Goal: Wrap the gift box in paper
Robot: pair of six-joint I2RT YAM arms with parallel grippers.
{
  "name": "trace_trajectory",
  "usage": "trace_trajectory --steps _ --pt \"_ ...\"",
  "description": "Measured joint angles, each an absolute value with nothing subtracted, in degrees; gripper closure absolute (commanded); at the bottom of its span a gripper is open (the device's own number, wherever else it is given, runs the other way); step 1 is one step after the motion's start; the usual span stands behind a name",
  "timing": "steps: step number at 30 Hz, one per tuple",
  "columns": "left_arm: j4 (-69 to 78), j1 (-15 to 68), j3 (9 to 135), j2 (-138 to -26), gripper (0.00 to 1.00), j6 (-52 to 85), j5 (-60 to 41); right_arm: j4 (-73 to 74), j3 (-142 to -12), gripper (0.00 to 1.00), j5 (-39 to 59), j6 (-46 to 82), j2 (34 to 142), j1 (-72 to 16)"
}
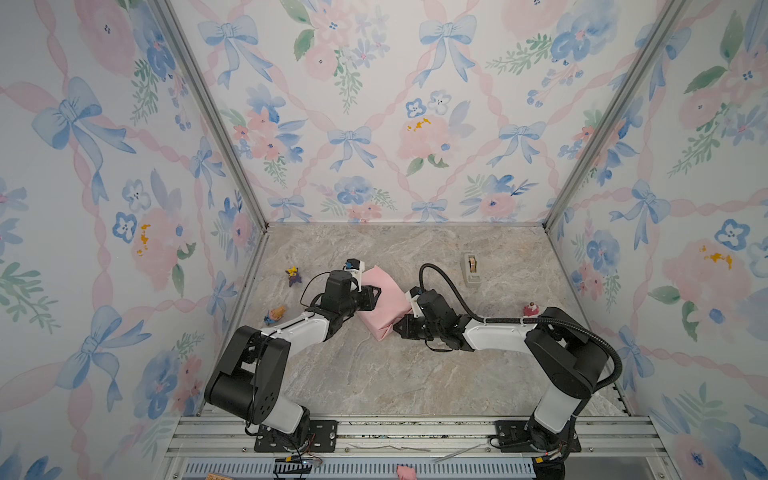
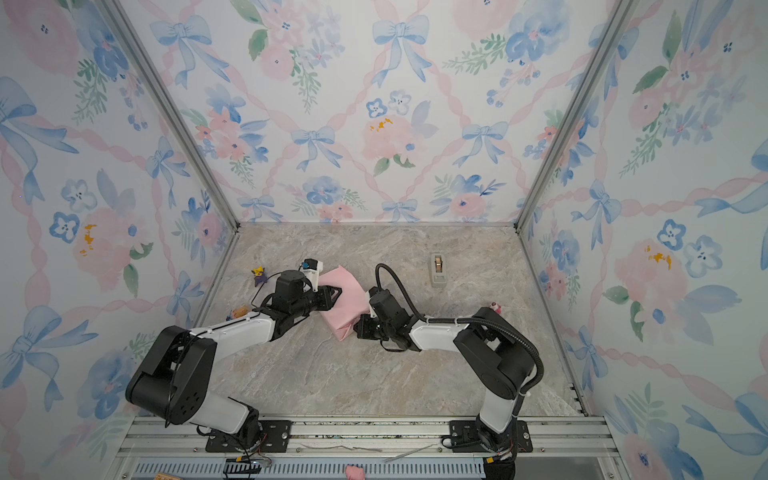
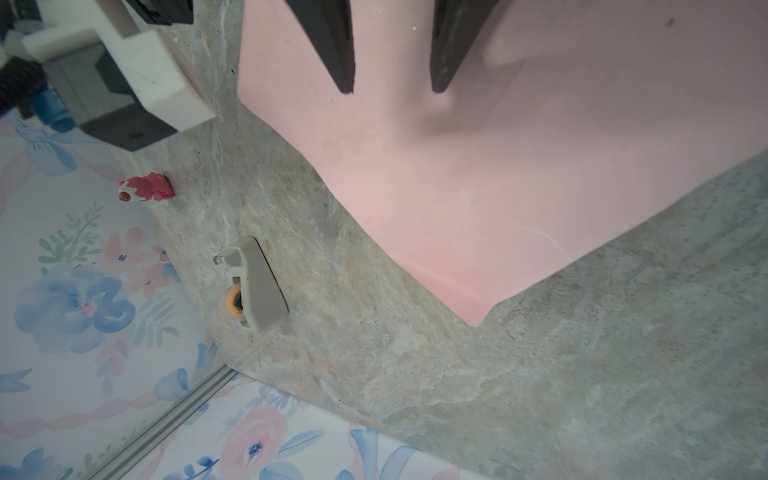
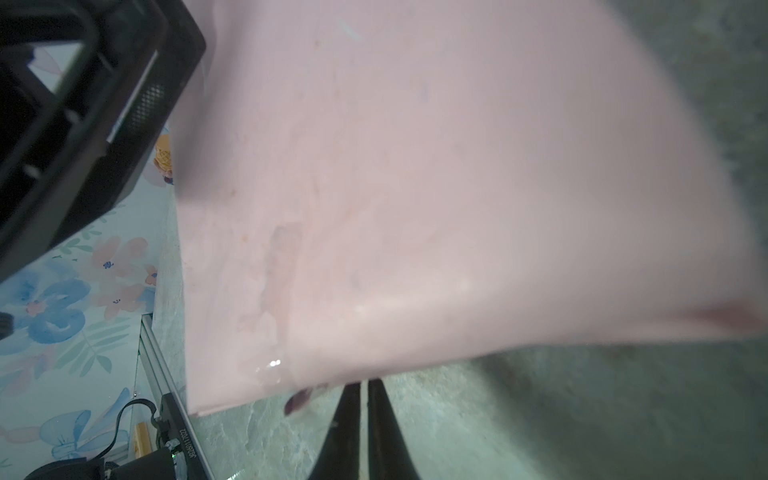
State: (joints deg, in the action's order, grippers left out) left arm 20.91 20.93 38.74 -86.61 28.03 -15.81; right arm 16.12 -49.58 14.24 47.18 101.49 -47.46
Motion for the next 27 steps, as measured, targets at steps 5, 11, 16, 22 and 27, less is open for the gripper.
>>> trace_trajectory --steps 5,11,16,22,27 --pt "22.7 21.7 37.6 -87.4 0.67 28.0 -15.9 17.1 -49.8 0.91 14.1 47.2 101.5 -47.3" --pt "24.8 22.2 36.9 -87.9 0.67 28.0 -15.9 18.5 -49.9 0.93 14.1 47.2 101.5 -47.2" --pt "26.3 22.2 36.4 -88.3 0.68 28.0 -15.9 19.2 -49.9 0.94 14.1 47.8 101.5 -46.9" --pt "27.8 22.5 35.9 -88.6 0.68 28.0 -15.9 19.1 -50.3 0.95 14.2 48.0 101.5 -46.8" --pt "28.4 22.7 35.7 -88.8 0.68 28.0 -15.9 19.1 -50.6 0.95 14.3 48.0 101.5 -46.1"
